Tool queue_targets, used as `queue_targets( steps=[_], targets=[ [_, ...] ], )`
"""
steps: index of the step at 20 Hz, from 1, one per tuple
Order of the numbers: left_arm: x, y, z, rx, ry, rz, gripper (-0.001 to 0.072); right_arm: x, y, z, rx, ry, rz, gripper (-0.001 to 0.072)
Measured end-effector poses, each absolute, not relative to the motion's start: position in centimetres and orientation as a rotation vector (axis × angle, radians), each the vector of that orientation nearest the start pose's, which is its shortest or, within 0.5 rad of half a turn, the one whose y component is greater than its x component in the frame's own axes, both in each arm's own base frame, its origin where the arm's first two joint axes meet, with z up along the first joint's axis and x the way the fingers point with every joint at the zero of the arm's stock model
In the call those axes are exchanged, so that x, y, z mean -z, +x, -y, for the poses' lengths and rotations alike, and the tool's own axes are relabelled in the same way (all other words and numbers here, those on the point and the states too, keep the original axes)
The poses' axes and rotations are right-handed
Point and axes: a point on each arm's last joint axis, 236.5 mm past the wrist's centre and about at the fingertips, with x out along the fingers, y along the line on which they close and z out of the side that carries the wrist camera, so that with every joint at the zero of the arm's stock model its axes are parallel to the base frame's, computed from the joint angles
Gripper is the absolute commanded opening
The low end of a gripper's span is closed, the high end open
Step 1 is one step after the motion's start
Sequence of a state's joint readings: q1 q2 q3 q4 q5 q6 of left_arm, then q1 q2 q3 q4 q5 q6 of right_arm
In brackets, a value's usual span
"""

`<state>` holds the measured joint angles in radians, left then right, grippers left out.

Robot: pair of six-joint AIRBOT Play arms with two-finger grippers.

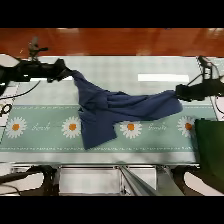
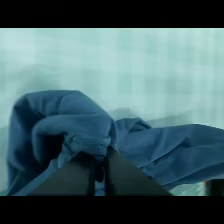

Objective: Fold the shirts.

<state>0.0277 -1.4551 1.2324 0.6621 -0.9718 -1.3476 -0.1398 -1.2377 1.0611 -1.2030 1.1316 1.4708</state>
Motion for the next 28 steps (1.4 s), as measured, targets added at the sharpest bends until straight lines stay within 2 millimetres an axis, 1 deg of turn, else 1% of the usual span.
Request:
queue_targets(
  steps=[1,2,3,4,5,6,7,9,10,11,12,13,14,15,17,18,21,23,25,28],
  targets=[
    [-4.1,47.0,14.7,0.45,-0.752,-1.053,0.0505,0.7,38.0,-2.7,-0.122,0.383,-1.278,0.0279],
    [-3.4,47.3,15.2,0.463,-0.775,-1.08,0.0505,1.7,38.8,-2.8,-0.118,0.412,-1.303,0.0416],
    [-2.8,47.4,15.3,0.475,-0.788,-1.107,0.0505,2.4,39.5,-2.8,-0.113,0.436,-1.319,0.0417],
    [-2.8,47.3,15.1,0.49,-0.795,-1.128,0.0505,2.8,40.1,-2.6,-0.104,0.459,-1.329,0.0417],
    [-2.8,47.2,14.2,0.492,-0.791,-1.143,0.0505,2.9,40.3,-1.9,-0.092,0.471,-1.343,0.0416],
    [-2.7,46.9,12.9,0.484,-0.774,-1.162,0.0505,2.9,40.3,-0.8,-0.071,0.481,-1.354,0.0416],
    [-2.8,46.1,11.4,0.477,-0.755,-1.191,0.0505,2.7,40.0,0.5,-0.047,0.493,-1.366,0.0416],
    [-3.5,44.5,7.9,0.439,-0.721,-1.212,0.0505,2.3,38.3,3.9,0.023,0.529,-1.394,0.041],
    [-3.8,43.5,6.3,0.414,-0.712,-1.213,0.0505,2.3,37.2,5.6,0.064,0.561,-1.394,0.041],
    [-3.9,42.3,4.5,0.378,-0.709,-1.208,0.0505,2.6,35.8,6.8,0.103,0.599,-1.396,0.041],
    [-3.8,41.1,3.3,0.345,-0.716,-1.204,0.0505,3.0,34.2,7.5,0.132,0.649,-1.396,0.041],
    [-3.4,39.5,2.6,0.315,-0.736,-1.208,0.0505,3.8,32.7,7.9,0.153,0.693,-1.387,0.041],
    [-2.7,37.9,2.2,0.286,-0.759,-1.213,0.0505,4.5,31.4,7.7,0.16,0.736,-1.374,0.041],
    [-1.8,36.4,2.1,0.26,-0.787,-1.22,0.0505,5.2,30.4,7.2,0.154,0.773,-1.362,0.041],
    [-0.1,33.6,3.6,0.264,-0.861,-1.257,0.0505,6.1,29.1,5.6,0.117,0.837,-1.337,0.041],
    [0.9,32.5,4.4,0.268,-0.883,-1.278,0.0505,6.4,28.8,4.8,0.095,0.861,-1.323,0.041],
    [3.4,30.3,6.9,0.282,-0.918,-1.337,0.0505,6.3,29.0,3.1,0.04,0.916,-1.274,0.041],
    [4.8,29.6,8.5,0.297,-0.911,-1.374,0.0505,6.1,29.2,2.4,0.011,0.94,-1.253,0.041],
    [5.8,29.7,10.0,0.304,-0.9,-1.387,0.0505,5.9,29.3,2.0,-0.011,0.948,-1.243,0.041],
    [6.9,30.7,11.9,0.299,-0.907,-1.364,0.0504,5.7,29.2,1.5,-0.037,0.955,-1.242,0.041]
  ],
)
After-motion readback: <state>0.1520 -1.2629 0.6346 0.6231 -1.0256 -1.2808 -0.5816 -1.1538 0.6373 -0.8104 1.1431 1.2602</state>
